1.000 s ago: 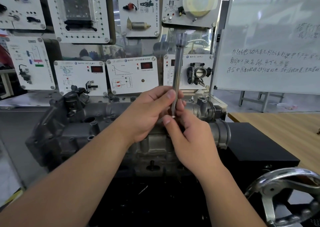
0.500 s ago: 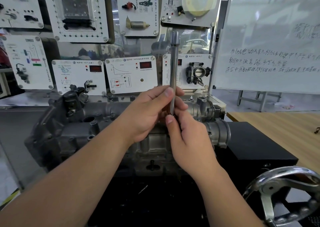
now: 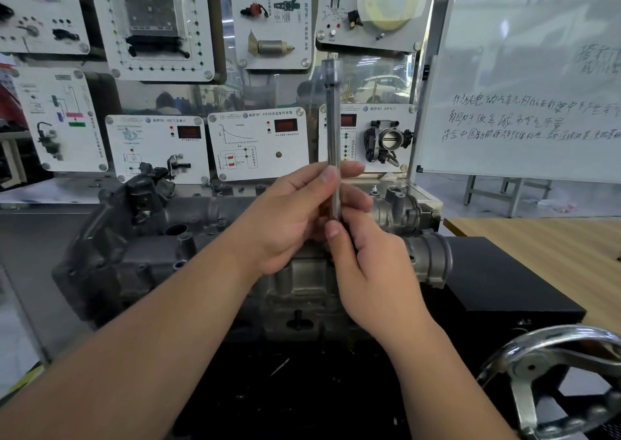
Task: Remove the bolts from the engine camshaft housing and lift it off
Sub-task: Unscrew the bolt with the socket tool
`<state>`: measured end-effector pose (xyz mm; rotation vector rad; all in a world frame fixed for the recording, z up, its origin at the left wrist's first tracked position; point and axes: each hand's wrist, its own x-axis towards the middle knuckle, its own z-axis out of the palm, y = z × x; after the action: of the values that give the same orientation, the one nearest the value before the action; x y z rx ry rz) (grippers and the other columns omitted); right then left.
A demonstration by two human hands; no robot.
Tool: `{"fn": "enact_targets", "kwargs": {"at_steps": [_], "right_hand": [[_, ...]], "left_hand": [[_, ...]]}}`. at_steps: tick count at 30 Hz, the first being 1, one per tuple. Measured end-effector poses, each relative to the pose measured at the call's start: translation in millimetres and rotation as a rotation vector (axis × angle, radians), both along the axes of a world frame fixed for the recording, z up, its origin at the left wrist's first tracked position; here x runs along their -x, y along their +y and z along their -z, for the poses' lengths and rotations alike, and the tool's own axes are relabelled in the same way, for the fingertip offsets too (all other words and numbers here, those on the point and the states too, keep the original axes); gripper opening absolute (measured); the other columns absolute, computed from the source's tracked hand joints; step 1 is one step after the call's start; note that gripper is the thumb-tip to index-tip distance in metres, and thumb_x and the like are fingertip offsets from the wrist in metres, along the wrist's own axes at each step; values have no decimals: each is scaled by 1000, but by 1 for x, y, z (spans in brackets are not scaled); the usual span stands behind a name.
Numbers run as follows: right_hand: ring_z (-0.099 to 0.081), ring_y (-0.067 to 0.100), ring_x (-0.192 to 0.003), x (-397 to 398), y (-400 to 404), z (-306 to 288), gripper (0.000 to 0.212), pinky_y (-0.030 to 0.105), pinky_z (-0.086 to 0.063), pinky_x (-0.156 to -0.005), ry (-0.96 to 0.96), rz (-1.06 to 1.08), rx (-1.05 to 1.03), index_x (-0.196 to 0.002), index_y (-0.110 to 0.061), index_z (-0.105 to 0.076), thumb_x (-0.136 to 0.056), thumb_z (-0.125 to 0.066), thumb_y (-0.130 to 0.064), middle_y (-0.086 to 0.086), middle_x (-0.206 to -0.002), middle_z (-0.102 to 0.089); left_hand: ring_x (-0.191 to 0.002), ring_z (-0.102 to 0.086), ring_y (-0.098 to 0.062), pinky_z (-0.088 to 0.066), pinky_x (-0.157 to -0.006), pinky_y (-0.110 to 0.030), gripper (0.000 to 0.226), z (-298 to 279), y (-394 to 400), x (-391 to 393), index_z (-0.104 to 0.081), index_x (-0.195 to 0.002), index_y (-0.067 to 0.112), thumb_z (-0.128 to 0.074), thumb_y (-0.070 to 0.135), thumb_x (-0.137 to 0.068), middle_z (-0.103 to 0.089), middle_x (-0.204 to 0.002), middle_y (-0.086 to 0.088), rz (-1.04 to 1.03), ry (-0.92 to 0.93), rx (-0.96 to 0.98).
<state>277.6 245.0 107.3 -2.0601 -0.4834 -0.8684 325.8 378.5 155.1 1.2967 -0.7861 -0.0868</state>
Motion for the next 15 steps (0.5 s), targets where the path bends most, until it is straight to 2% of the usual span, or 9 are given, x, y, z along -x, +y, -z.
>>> {"fn": "enact_targets", "kwargs": {"at_steps": [2, 4, 6, 8, 10, 12, 14, 15], "right_hand": [[-49, 8, -53, -1, -1, 1, 27, 30, -37, -53, 7, -10, -10, -112, -21, -60, -103, -40, -36, -10, -58, -51], [-49, 5, -55, -2, 0, 2, 28, 29, -38, -56, 11, -14, -33, -120, -21, -59, -104, -42, -36, -13, -62, -54], [-58, 1, -70, -2, 1, 3, 36, 30, -45, -63, 16, -14, -53, -133, -22, -53, -102, -49, -40, -17, -82, -66], [-64, 2, -86, -1, 2, 4, 41, 34, -53, -72, 0, 12, -73, -131, -21, -53, -97, -57, -43, -16, -98, -69], [-65, 9, -85, -2, 2, 4, 32, 35, -54, -73, -54, 33, -94, -119, -17, -60, -97, -62, -39, -11, -95, -70], [-63, 9, -76, -3, 1, 3, 27, 25, -49, -64, -79, 23, -89, -112, -14, -64, -97, -58, -36, -11, -83, -68], [-58, 5, -68, -4, -1, 2, 27, 13, -40, -56, -55, 8, -53, -113, -14, -64, -100, -52, -34, -16, -69, -59], [-57, 5, -64, -4, -2, 2, 25, 13, -38, -54, -40, -1, -39, -114, -15, -64, -102, -51, -32, -16, -64, -56]], "left_hand": [[-89, -68, -16, -46, -76, -35, 31, -1, 0, 0, -77, -104, 28, -47, 32, -97, -75, -91, -2, 4, 21, -1], [-93, -65, -19, -45, -85, -41, 31, -1, -1, -1, -79, -97, 30, -49, 30, -96, -74, -86, 1, 0, 22, -2], [-93, -67, -17, -48, -93, -43, 27, 0, -1, -2, -80, -90, 30, -53, 27, -93, -73, -83, 2, -11, 5, 5], [-87, -70, -13, -57, -88, -32, 24, 1, -2, -2, -80, -85, 28, -58, 23, -91, -74, -83, 0, -14, -16, 16], [-81, -71, -11, -58, -83, -30, 23, 2, -2, -2, -78, -79, 28, -61, 18, -89, -74, -81, 1, -19, -29, 28], [-84, -69, -12, -52, -90, -37, 24, 2, -1, -2, -78, -79, 31, -60, 17, -89, -74, -79, 4, -26, -41, 17], [-93, -65, -15, -41, -97, -48, 26, 1, -1, 0, -79, -89, 34, -56, 22, -92, -74, -83, 6, -16, -40, -14], [-95, -64, -17, -38, -97, -50, 28, 0, 0, 1, -80, -95, 35, -53, 25, -95, -74, -86, 6, -4, -33, -28]]}}
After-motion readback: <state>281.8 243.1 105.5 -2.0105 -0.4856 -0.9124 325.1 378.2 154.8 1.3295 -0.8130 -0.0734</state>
